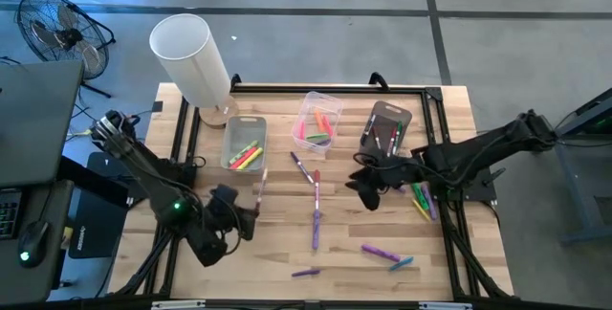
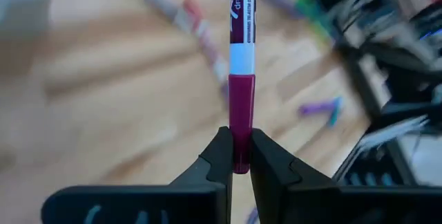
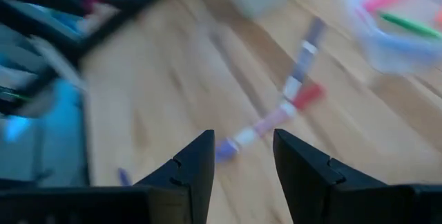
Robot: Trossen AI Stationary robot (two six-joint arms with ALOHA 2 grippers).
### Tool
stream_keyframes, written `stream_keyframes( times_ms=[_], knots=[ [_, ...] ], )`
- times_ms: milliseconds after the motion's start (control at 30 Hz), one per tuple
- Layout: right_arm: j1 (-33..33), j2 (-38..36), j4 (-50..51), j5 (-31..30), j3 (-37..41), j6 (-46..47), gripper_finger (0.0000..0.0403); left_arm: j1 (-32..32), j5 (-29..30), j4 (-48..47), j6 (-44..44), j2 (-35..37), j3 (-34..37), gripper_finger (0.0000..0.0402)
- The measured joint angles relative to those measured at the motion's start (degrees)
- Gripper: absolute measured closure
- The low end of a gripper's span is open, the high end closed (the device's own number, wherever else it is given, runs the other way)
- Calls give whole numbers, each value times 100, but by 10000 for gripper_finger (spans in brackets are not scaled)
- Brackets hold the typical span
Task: Pick & Place Markers
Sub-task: Put the purple marker into the black bin
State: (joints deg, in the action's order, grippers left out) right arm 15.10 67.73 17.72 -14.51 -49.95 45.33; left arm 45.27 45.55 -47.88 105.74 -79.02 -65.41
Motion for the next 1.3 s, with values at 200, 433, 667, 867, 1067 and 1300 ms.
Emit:
stream_keyframes(
  times_ms=[200, 433, 667, 867, 1067, 1300],
  knots=[
    [6, 419, -2174, 169, 0, -676, 265, -631, 448, 470, -1495, 1, -257, 376],
    [-2, 1079, -4175, -39, 0, -1073, 265, -1525, -442, 2670, -4427, 2, -325, 376],
    [-82, 1132, -5064, 9, 0, -1283, 265, -2021, -1111, 3461, -5474, 2, -325, 376],
    [-211, 1132, -5231, 7, 0, -1328, 265, -2221, -1462, 3461, -5547, 2, -325, 376],
    [-382, 1134, -5232, -137, 0, -1234, 265, -2212, -1571, 3477, -5699, 2, -323, 376],
    [-497, 1134, -5242, -147, 0, -1072, 265, -2207, -1553, 3477, -5755, 2, -323, 376]
  ],
)
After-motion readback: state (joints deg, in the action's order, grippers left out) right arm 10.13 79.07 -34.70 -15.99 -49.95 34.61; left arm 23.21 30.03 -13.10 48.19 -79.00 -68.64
